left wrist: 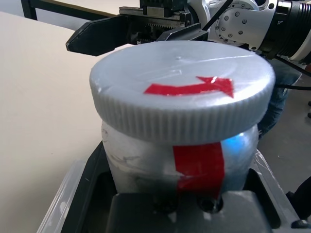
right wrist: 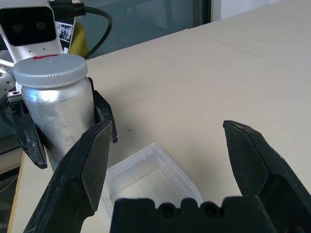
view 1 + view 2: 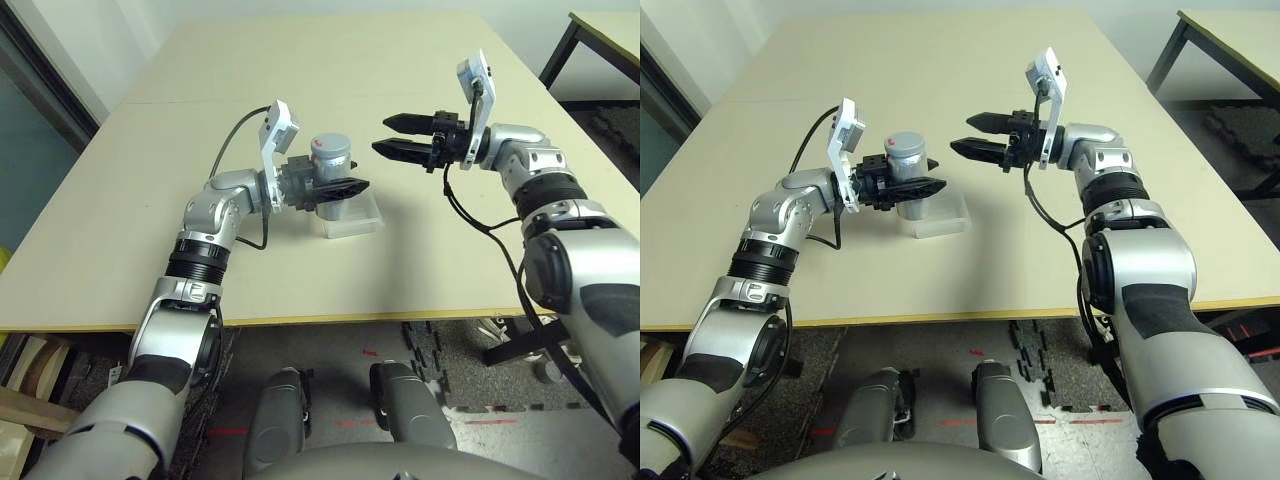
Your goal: Pour the medicine from the bottle into the box.
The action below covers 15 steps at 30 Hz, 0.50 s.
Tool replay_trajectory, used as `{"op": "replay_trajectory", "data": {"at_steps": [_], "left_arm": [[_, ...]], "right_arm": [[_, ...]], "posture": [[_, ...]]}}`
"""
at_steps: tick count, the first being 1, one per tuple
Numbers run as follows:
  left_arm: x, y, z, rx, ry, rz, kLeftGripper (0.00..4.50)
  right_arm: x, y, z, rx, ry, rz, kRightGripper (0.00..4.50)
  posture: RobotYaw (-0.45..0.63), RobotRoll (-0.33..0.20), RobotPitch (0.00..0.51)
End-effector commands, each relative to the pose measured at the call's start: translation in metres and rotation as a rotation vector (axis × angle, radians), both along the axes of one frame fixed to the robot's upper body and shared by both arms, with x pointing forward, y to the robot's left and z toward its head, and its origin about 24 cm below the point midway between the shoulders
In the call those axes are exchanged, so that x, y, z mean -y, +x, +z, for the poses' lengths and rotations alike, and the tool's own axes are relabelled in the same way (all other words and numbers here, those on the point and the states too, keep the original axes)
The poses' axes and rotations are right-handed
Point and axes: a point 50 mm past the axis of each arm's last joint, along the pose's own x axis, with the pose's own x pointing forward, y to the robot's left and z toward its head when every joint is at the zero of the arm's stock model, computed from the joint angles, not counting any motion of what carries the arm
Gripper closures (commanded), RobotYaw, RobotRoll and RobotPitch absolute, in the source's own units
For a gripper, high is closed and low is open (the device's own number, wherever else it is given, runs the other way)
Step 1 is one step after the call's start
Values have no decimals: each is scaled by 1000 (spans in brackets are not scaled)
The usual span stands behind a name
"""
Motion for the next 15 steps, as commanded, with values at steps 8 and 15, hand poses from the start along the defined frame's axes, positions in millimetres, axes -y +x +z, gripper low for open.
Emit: {"op": "replay_trajectory", "data": {"at_steps": [8, 15], "left_arm": [[-3, 2, -1, 10, 5, 4, 1785], [-4, 4, -1, 13, 12, 8, 1785]], "right_arm": [[-2, -3, 8, 18, 13, 86, 0], [-8, -6, 15, 33, 21, 159, 0]], "posture": [[-180, 0, 89], [-177, 0, 85]]}}
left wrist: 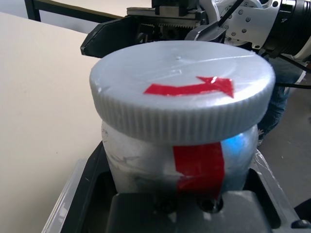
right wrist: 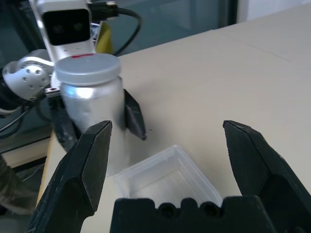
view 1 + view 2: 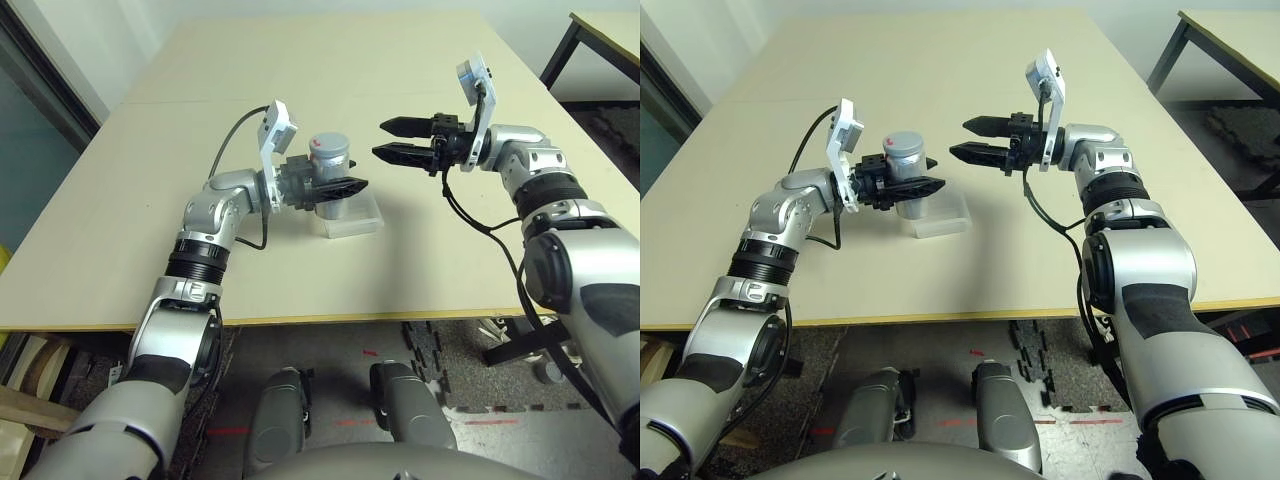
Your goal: Pour the medicine from the bottle into the box.
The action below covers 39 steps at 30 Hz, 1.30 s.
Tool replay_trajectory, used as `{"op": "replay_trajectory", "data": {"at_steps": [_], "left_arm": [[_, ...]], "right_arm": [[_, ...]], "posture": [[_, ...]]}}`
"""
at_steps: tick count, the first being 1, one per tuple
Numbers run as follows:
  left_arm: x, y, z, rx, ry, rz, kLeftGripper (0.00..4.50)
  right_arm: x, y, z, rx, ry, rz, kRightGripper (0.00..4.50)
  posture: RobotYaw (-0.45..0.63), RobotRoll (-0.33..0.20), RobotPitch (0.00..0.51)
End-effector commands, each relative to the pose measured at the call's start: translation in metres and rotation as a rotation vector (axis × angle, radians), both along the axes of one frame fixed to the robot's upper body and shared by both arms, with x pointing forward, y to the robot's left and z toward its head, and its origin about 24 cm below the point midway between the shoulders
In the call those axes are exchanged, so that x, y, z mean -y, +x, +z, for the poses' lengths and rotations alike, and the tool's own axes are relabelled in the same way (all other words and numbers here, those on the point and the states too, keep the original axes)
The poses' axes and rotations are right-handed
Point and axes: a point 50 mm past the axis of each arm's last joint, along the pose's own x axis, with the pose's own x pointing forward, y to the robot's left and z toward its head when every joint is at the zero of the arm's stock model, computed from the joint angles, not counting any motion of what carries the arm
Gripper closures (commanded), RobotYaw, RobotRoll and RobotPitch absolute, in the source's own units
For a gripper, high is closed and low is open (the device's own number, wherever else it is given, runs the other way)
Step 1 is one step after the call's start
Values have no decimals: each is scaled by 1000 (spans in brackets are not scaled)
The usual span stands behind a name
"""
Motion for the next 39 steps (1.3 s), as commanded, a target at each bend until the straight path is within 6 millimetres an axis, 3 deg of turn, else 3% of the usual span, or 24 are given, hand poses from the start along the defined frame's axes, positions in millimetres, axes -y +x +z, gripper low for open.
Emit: {"op": "replay_trajectory", "data": {"at_steps": [1, 11, 27, 39], "left_arm": [[-2, 2, 2, 10, 13, -1, 1785], [-1, 4, 0, 13, 21, 5, 1785], [6, 9, -1, 23, 27, 11, 1785], [15, 7, 1, 28, 9, -19, 1785]], "right_arm": [[-6, -1, 13, 39, 16, 51, 0], [-32, -2, 26, 85, 43, 135, 0], [-61, -10, 25, 66, 54, 264, 0], [-74, -9, 21, 83, 44, 239, 0]], "posture": [[-177, 0, 85], [-183, 0, 81], [-191, 0, 91], [-190, 0, 92]]}}
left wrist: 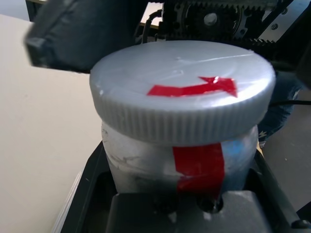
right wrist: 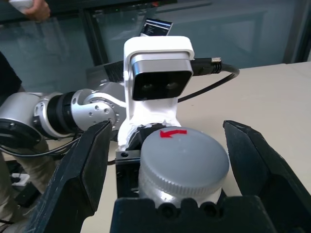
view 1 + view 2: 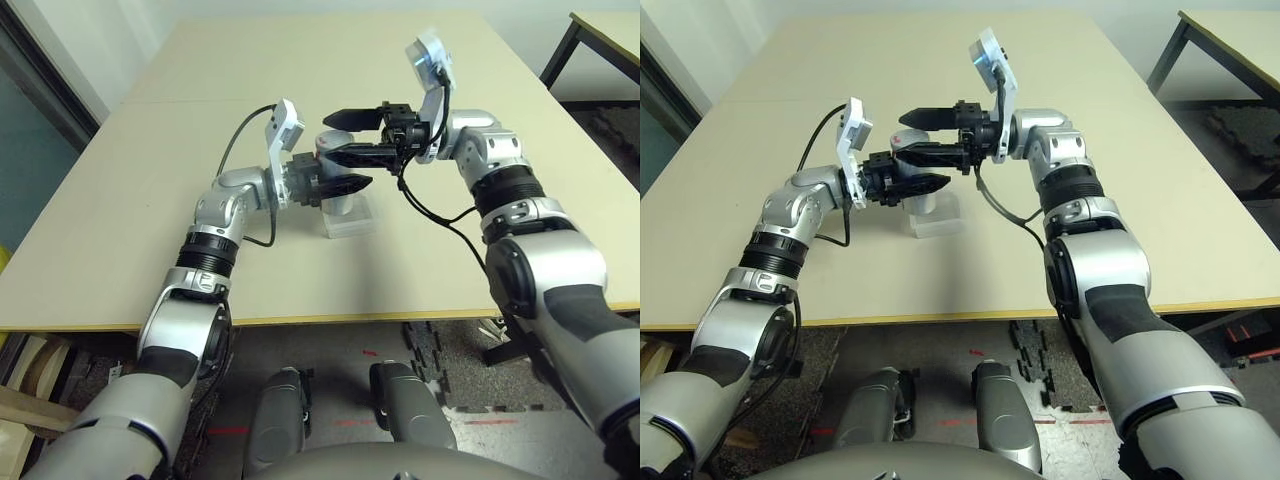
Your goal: Pour the medicine from the bottle into the box.
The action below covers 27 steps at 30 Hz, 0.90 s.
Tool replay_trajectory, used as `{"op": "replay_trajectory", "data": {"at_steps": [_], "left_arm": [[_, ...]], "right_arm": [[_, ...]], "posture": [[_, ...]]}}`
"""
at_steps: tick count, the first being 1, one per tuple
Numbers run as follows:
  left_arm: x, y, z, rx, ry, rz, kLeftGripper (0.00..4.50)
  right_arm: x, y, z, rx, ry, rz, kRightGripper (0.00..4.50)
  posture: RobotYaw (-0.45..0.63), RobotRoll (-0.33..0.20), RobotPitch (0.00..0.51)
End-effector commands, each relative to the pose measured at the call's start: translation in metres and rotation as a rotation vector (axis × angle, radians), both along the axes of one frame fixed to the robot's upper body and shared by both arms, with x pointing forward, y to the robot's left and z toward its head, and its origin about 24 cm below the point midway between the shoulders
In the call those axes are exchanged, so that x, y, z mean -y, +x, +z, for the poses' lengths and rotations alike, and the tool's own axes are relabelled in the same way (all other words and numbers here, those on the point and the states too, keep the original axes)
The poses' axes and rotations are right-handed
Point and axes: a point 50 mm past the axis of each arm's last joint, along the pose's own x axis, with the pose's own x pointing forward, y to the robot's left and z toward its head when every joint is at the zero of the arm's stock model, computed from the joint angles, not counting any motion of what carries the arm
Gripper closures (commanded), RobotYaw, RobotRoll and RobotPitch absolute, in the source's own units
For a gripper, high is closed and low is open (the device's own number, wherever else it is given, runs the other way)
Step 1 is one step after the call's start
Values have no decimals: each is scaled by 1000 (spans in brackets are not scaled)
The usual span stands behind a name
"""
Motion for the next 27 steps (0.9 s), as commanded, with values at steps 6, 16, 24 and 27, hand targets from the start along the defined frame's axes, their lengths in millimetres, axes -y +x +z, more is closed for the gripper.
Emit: {"op": "replay_trajectory", "data": {"at_steps": [6, 16, 24, 27], "left_arm": [[4, -2, 5, 20, 14, -25, 1785], [5, -5, 4, 15, 15, -33, 1785], [4, -6, 2, 9, 20, -35, 1785], [3, -6, 2, 9, 23, -34, 1785]], "right_arm": [[-7, 3, -3, 13, -18, -32, 0], [-10, 5, -4, 9, -21, -48, 0], [-8, 6, -5, 1, -23, -60, 0], [-6, 6, -6, -6, -27, -70, 0]], "posture": [[-183, 0, 93], [-179, 0, 93], [-177, 0, 93], [-177, 0, 93]]}}
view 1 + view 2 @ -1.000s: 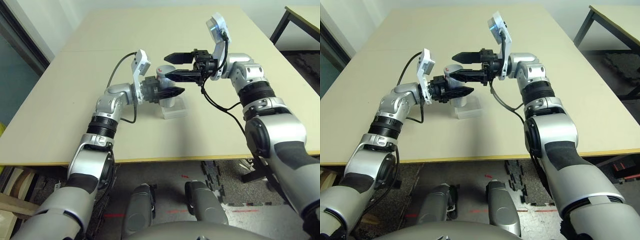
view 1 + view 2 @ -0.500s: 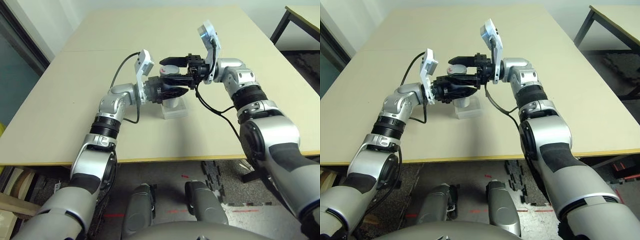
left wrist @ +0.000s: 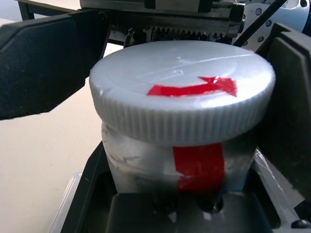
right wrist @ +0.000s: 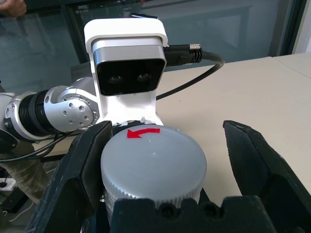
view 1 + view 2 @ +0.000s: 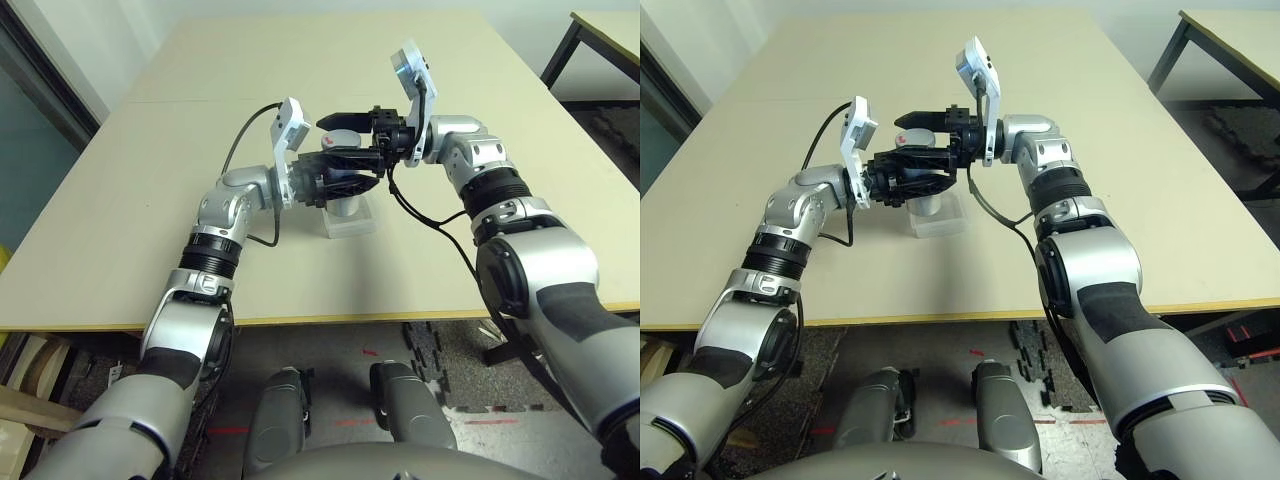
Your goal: Pour the medicine from the bottle into the box.
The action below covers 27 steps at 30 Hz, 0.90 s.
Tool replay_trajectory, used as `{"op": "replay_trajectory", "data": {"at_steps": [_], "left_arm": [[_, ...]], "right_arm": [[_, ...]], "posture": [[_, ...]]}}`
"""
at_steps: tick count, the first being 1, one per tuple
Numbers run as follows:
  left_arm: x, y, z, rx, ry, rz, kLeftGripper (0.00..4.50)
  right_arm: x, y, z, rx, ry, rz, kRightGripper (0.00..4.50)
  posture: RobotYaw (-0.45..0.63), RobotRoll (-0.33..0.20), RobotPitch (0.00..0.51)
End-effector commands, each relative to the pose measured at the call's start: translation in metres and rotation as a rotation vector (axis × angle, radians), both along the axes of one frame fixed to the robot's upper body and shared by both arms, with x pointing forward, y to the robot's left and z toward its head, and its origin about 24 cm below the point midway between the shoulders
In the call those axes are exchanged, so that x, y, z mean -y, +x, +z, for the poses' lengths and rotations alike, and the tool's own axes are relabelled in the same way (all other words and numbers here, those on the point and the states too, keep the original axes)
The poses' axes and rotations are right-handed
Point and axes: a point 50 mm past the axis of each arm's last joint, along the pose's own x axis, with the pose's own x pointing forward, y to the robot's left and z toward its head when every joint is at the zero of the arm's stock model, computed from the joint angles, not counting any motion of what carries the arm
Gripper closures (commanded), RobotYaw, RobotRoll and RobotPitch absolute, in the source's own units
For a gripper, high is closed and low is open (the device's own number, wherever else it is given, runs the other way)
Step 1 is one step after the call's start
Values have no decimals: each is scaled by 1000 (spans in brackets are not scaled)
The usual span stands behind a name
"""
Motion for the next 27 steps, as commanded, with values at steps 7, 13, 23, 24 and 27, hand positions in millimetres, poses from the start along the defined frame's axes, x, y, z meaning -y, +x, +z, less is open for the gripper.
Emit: {"op": "replay_trajectory", "data": {"at_steps": [7, 13, 23, 24, 27], "left_arm": [[-4, -3, 1, 8, 14, -16, 1785], [-7, -3, 1, 8, 15, -13, 1785], [-8, -3, 0, 6, 20, -10, 1785], [-8, -3, 0, 6, 20, -11, 1785], [-8, -3, 0, 5, 20, -9, 1785]], "right_arm": [[11, 3, -1, -7, -17, -46, 0], [22, 5, -3, -16, -20, -77, 0], [39, 6, -5, -32, -28, -117, 0], [40, 6, -6, -33, -29, -119, 0], [43, 6, -7, -38, -32, -123, 0]], "posture": [[-177, 0, 92], [-175, 0, 88], [-177, 0, 87], [-177, 0, 87], [-178, 0, 90]]}}
